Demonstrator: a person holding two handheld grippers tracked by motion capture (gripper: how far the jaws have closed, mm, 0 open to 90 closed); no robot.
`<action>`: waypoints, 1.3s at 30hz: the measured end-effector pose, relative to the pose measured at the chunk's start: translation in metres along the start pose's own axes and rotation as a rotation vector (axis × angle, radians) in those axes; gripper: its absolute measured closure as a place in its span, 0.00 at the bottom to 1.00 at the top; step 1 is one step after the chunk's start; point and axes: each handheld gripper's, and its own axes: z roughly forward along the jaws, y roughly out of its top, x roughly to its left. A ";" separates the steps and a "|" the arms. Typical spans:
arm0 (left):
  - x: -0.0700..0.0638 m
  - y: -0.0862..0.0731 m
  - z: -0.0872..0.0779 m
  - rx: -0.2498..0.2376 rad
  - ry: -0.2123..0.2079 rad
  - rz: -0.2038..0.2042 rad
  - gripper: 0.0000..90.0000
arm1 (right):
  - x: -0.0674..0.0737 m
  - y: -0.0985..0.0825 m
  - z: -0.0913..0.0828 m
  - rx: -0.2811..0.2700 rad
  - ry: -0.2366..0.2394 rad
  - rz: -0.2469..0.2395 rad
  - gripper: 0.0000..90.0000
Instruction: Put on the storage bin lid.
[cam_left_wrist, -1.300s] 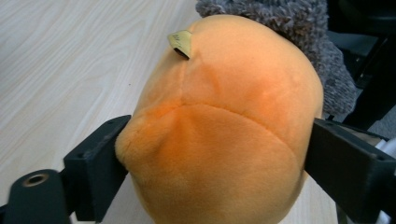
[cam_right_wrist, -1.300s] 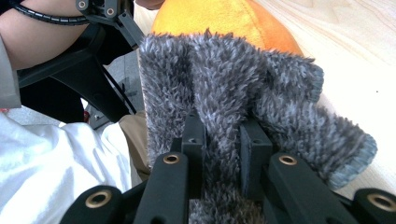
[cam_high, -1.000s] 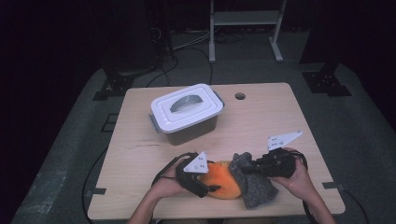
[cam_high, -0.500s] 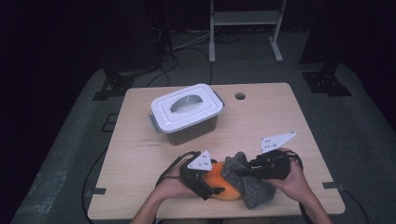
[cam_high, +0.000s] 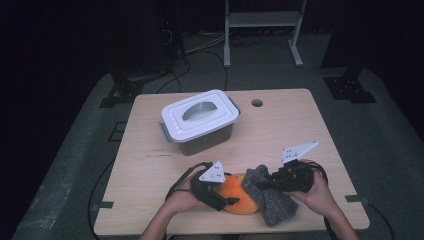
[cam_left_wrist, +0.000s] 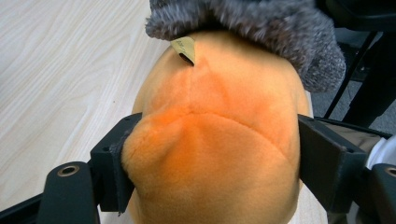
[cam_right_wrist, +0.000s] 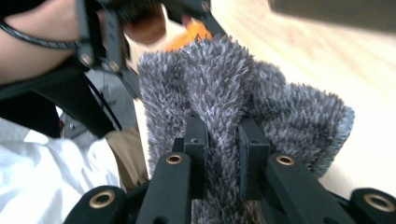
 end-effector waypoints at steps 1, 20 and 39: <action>0.000 0.000 0.000 0.000 0.002 0.000 0.25 | 0.003 0.003 0.000 -0.017 0.014 -0.009 0.85; -0.001 0.000 0.000 0.017 0.003 0.017 0.25 | -0.010 -0.009 0.005 0.029 0.014 0.040 0.85; -0.009 0.005 0.004 0.026 0.011 0.081 0.25 | -0.001 0.001 0.010 -0.009 0.024 0.012 0.85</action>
